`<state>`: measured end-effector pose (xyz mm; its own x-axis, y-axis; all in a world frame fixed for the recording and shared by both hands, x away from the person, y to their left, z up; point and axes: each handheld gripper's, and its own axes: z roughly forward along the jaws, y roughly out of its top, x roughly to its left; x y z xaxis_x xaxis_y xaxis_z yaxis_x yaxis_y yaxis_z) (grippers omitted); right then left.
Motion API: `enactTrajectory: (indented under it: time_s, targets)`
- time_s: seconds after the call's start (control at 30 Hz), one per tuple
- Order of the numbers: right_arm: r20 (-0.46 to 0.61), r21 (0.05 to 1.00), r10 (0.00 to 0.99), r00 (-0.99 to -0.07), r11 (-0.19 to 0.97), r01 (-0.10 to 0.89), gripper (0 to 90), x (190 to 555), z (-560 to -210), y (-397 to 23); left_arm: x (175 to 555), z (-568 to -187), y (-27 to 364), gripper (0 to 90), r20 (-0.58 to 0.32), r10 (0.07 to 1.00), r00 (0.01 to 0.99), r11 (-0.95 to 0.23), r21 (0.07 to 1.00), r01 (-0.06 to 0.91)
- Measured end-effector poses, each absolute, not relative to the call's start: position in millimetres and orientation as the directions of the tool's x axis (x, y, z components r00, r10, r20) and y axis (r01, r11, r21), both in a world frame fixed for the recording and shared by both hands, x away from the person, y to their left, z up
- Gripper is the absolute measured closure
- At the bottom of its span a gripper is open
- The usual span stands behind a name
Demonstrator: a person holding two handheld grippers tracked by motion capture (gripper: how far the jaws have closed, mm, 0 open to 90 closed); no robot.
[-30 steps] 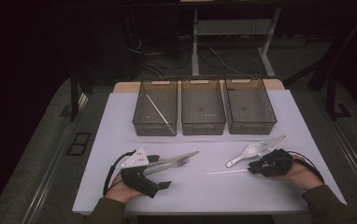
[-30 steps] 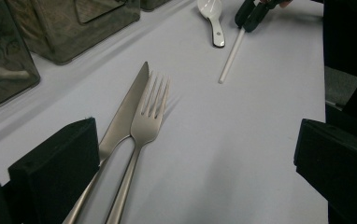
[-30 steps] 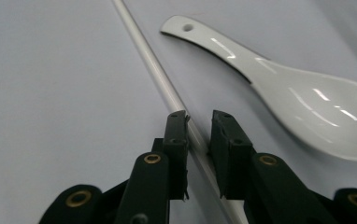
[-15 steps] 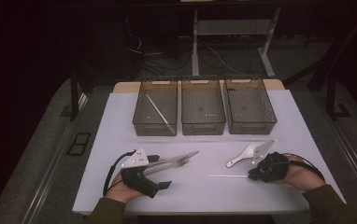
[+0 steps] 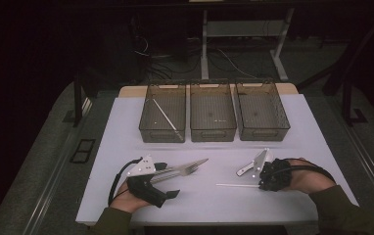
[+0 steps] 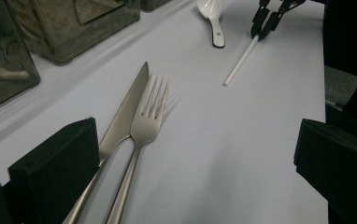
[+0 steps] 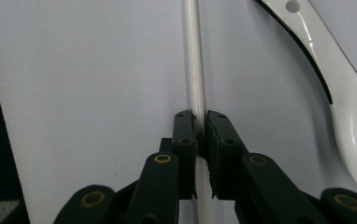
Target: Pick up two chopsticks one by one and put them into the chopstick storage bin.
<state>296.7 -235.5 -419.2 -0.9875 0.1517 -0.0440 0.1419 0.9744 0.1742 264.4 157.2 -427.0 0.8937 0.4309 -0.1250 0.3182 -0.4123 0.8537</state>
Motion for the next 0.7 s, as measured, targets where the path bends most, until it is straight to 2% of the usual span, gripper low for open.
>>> enactTrajectory:
  time_s: [0.13, 0.27, 0.7]
  targets:
    - [-0.052, 0.14, 0.112, -0.992, 0.985, 0.104, 84.3, 296, -419, -230, 264, -427, 157, 0.0, -0.124, 0.432, 0.893, -0.411, 0.854, 0.317]
    - [-0.053, 0.154, 0.123, -0.991, 0.982, 0.114, 84.5, 296, -418, -232, 264, -427, 158, 0.0, -0.124, 0.432, 0.893, -0.411, 0.854, 0.318]
    - [0.012, 0.478, 0.24, -0.971, 0.851, 0.216, 84.4, 303, -402, -254, 264, -426, 158, 0.0, -0.121, 0.432, 0.894, -0.411, 0.856, 0.314]
